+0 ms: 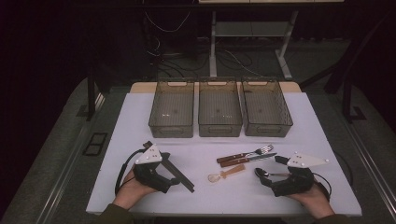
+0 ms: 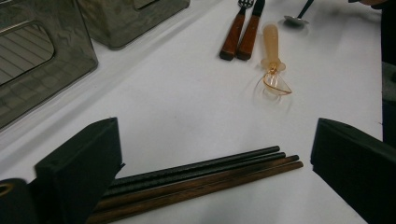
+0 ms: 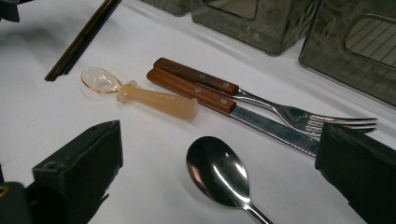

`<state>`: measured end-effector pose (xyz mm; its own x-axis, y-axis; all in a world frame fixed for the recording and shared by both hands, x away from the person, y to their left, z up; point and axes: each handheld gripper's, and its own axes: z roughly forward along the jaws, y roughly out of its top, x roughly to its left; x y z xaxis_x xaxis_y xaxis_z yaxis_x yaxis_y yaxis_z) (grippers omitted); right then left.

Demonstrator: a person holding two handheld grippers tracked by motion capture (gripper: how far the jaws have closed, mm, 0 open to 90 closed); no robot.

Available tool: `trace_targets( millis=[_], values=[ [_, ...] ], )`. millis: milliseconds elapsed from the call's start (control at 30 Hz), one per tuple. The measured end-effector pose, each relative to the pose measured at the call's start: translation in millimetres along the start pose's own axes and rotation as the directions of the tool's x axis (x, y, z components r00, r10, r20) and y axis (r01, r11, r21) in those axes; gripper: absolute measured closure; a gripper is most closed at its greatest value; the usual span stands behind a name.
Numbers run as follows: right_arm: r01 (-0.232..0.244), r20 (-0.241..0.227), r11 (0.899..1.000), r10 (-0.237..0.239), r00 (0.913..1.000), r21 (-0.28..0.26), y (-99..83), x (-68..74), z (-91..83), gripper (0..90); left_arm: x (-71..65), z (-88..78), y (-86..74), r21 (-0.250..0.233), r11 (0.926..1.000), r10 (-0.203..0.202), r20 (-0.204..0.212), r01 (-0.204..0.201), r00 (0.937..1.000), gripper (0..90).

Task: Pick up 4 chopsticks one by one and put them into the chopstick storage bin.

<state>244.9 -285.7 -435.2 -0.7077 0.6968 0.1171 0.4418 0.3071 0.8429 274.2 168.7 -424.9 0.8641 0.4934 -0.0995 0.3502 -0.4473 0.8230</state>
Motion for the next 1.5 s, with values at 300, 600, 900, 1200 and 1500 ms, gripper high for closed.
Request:
trace_targets(
  millis=[300,600,900,1200,1500],
  values=[
    [-0.007,-0.006,1.000,0.007,1.0000,0.009,-0.2,-0.9,0.8,1.0,-2.8,-1.3,-2.5,-0.004,1.0000,-0.009,0.032,0.009,0.9994,20.1],
    [-0.007,-0.002,1.000,0.007,1.0000,0.007,0.5,-1.1,0.5,1.1,-8.4,-3.4,-7.0,0.017,0.9995,-0.029,0.071,0.028,0.9970,52.5],
    [0.004,0.004,1.000,-0.004,1.0000,0.010,0.7,0.6,1.7,1.0,-11.9,2.7,-7.8,0.078,0.9970,-0.009,0.131,-0.002,0.9913,79.0],
    [0.005,0.003,1.000,-0.005,1.0000,0.007,0.9,-0.5,1.9,1.1,-14.7,11.8,-9.7,0.127,0.9917,0.001,0.174,-0.023,0.9847,89.4],
    [0.007,0.006,1.000,-0.007,1.0000,0.012,0.7,0.6,2.5,1.0,-22.1,27.5,-8.6,0.182,0.9805,0.039,0.198,-0.076,0.9794,89.5]
  ],
)
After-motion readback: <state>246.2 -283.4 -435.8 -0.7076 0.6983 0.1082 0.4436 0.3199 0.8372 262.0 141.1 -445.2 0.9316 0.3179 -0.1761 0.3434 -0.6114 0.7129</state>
